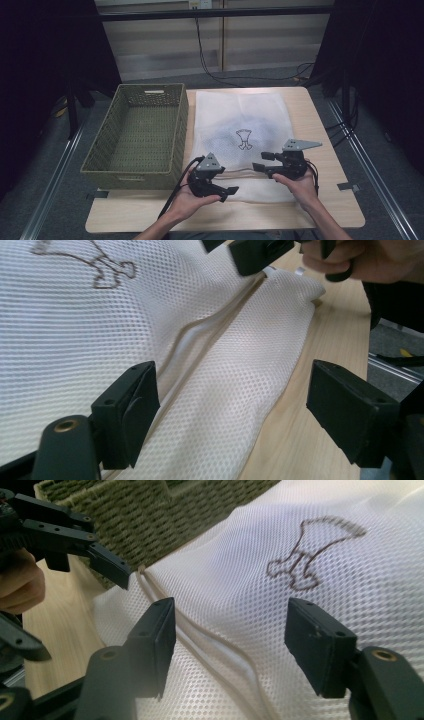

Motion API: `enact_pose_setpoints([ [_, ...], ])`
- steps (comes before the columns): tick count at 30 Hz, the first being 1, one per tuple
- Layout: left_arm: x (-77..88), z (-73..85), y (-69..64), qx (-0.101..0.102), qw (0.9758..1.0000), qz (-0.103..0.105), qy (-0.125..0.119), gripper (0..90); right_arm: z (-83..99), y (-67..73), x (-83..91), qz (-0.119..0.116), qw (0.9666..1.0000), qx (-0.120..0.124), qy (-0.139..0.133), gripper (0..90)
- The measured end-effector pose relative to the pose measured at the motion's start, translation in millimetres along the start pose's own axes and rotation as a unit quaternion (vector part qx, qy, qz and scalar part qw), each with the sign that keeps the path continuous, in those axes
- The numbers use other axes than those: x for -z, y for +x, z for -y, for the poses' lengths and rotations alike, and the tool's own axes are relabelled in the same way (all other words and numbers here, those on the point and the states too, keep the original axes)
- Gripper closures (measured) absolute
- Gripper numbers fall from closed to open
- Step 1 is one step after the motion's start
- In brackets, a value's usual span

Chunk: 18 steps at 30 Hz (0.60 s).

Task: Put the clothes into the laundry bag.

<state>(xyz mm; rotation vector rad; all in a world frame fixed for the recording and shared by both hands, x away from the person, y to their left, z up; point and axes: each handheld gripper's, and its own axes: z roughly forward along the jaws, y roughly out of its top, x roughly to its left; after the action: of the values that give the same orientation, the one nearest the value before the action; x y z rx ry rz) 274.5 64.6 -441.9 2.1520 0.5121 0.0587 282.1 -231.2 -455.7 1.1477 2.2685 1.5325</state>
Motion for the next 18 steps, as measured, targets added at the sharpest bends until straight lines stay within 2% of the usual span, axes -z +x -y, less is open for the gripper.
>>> enact_pose_setpoints([
  [1, 0.0, 0.0, 0.0, 0.000, 1.0000, 0.000, 0.000, 19.6, 0.0, 0.0, 0.0, 0.000, 1.0000, 0.000, 0.000, 37.0],
  [2, 12.2, 1.4, 1.3, -0.006, 0.9999, -0.013, 0.002, 18.7, -3.2, -0.1, 8.0, 0.007, 0.9999, -0.001, -0.012, 34.7],
  [3, 12.2, 1.4, 1.3, -0.006, 0.9999, -0.013, 0.002, 18.7, -3.2, -0.1, 8.0, 0.007, 0.9999, -0.001, -0.012, 34.7],
  [4, 23.3, 3.9, 2.5, -0.001, 0.9999, -0.013, -0.008, 18.7, -3.5, -1.2, 16.8, 0.010, 0.9997, -0.008, -0.022, 33.9],
  [5, 23.3, 3.9, 2.5, -0.001, 0.9999, -0.013, -0.008, 18.7, -3.0, -1.3, 21.1, 0.016, 0.9995, -0.005, -0.026, 33.9],
  [6, 35.9, 6.9, 4.5, 0.004, 0.9995, -0.020, -0.023, 18.8, -2.1, -1.2, 25.1, 0.023, 0.9993, -0.005, -0.029, 34.1],
  [7, 35.9, 6.9, 4.5, 0.004, 0.9995, -0.020, -0.023, 18.8, -2.1, -1.2, 25.1, 0.023, 0.9993, -0.005, -0.029, 34.1],
  [10, 52.5, 13.1, 7.8, 0.019, 0.9983, -0.035, -0.044, 19.1, 2.3, -0.7, 35.1, 0.027, 0.9989, -0.009, -0.036, 36.6],
  [12, 65.5, 16.2, 8.8, 0.023, 0.9973, -0.045, -0.054, 20.1, 7.2, 2.4, 42.7, 0.029, 0.9991, -0.006, -0.031, 37.1],
  [13, 65.5, 16.2, 8.8, 0.023, 0.9973, -0.045, -0.054, 20.0, 7.2, 2.4, 42.7, 0.029, 0.9991, -0.006, -0.031, 37.1],
  [15, 76.8, 16.9, 9.3, 0.020, 0.9961, -0.058, -0.064, 20.0, 10.4, 6.2, 51.4, 0.033, 0.9987, -0.006, -0.038, 37.3],
  [17, 90.0, 18.8, 10.9, 0.029, 0.9941, -0.066, -0.081, 20.0, 12.3, 7.8, 60.8, 0.040, 0.9982, -0.005, -0.043, 37.6],
  [18, 90.0, 18.8, 10.9, 0.029, 0.9941, -0.066, -0.081, 20.1, 12.6, 7.7, 64.8, 0.044, 0.9982, -0.006, -0.042, 37.5],
])
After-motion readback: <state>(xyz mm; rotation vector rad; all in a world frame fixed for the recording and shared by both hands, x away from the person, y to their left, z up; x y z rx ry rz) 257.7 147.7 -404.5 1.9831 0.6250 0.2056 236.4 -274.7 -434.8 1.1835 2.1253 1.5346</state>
